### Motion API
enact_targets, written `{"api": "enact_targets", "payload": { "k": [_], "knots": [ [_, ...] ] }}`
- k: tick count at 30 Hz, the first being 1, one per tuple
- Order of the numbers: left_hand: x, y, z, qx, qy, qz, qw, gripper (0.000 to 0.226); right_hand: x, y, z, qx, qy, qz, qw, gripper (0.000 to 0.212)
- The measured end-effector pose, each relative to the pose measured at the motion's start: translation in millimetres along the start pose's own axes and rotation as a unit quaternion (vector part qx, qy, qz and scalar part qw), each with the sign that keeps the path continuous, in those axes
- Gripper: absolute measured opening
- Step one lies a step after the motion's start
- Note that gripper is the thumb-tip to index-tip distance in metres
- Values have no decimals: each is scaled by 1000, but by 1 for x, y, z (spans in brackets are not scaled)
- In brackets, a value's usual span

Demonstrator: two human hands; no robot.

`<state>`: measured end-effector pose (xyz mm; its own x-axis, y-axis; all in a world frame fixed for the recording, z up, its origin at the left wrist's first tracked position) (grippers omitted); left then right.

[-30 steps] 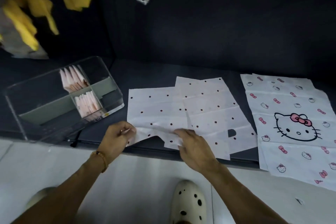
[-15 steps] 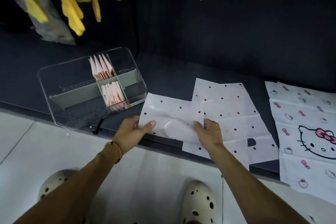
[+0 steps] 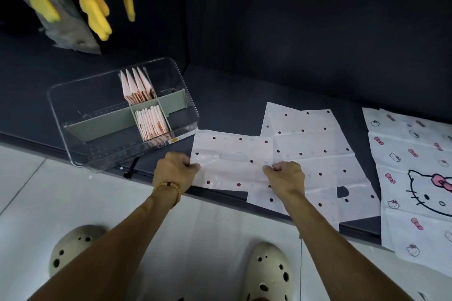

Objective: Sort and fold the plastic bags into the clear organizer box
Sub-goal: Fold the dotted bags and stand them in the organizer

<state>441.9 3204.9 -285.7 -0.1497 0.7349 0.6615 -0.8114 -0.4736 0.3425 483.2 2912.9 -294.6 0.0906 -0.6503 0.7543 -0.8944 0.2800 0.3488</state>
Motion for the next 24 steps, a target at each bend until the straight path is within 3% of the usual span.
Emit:
{"api": "enact_targets", "payload": {
  "k": [4,7,11,16,24],
  "knots": [
    [4,3,5,-17,-73,27,997,29,1,1,-2,5,3,2,1000,34],
    [1,13,21,-126,-137,50,981,39,1,2,-3,10,6,7,1000,33],
    [-32,39,39,-332,-215,-14,918,40,2,1,-5,18,14,10,1000,33],
    [-53,58,34,-393,-326,-46,858,45,4,3,-6,37,30,18,999,27],
    [-58,56,11,-353,-222,-78,906,51,3,2,-7,66,85,37,993,16]
  ]
}}
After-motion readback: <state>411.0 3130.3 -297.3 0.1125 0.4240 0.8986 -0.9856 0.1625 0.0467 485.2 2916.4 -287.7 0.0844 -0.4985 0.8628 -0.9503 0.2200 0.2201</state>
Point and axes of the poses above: each hand's wrist, its own y-axis away from the middle knuckle, its own x-axis out of the back of the hand, z = x × y, the point moved 8 cm from there along -y, towards the middle knuckle, and after that the axes turned 7 degrees about y, right-handed, at the moved point
